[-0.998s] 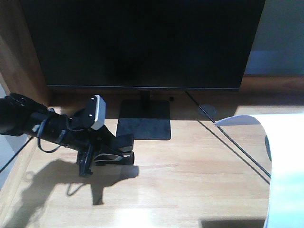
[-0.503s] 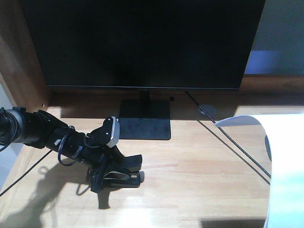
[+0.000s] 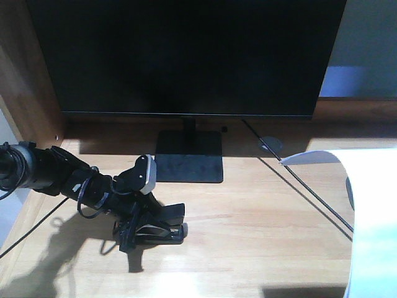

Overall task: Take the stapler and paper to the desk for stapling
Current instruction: 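Lower the left gripper with the black stapler toward the desk top, then set the stapler down on the desk and open the left gripper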

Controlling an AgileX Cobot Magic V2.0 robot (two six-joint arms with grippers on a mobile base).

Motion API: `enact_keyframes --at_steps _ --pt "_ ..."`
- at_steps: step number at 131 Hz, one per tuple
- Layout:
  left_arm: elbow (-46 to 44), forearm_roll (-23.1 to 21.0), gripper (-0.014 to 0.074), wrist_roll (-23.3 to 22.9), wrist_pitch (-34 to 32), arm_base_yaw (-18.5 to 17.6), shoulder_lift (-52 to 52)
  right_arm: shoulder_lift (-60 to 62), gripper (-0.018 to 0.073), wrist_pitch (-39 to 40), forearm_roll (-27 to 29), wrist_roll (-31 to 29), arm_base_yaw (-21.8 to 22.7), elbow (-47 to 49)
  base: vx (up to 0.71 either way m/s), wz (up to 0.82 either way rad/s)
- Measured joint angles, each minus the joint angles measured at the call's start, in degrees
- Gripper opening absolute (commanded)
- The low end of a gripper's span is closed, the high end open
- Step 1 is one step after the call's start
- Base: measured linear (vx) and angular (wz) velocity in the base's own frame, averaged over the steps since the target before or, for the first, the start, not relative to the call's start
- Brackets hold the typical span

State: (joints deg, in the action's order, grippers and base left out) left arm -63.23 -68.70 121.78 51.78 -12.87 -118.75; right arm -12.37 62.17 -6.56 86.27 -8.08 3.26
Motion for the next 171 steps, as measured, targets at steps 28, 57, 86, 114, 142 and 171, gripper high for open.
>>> enact_keyframes --at_steps 28,57,86,114,142,171 --pt "0.0 0.0 0.0162 0.0 0.0 0.0 0.0 0.0 -0.0006 0.0 0.0 0.0 0.0 0.0 0.0 0.0" --pt "0.0 0.1 0.0351 -0.5 -0.1 0.0 0.0 0.0 -0.0006 0.0 0.0 0.0 0.0 0.0 0.0 0.0" --pt "0.0 0.6 0.061 -6.5 0.4 0.0 0.0 0.0 -0.0006 0.0 0.0 0.0 0.0 0.0 0.0 0.0" --pt "0.0 0.9 0.0702 -10.6 0.3 0.0 0.2 0.0 -0.0006 0.0 0.0 0.0 0.0 0.0 0.0 0.0" --pt "0.0 1.1 0.0654 -11.2 -0.6 0.0 3.4 0.0 -0.0006 0.0 0.0 0.0 0.0 0.0 0.0 0.0" --pt "0.0 1.1 0.0532 -11.2 -0.8 0.0 7.6 0.0 -0.0006 0.0 0.0 0.0 0.0 0.0 0.0 0.0"
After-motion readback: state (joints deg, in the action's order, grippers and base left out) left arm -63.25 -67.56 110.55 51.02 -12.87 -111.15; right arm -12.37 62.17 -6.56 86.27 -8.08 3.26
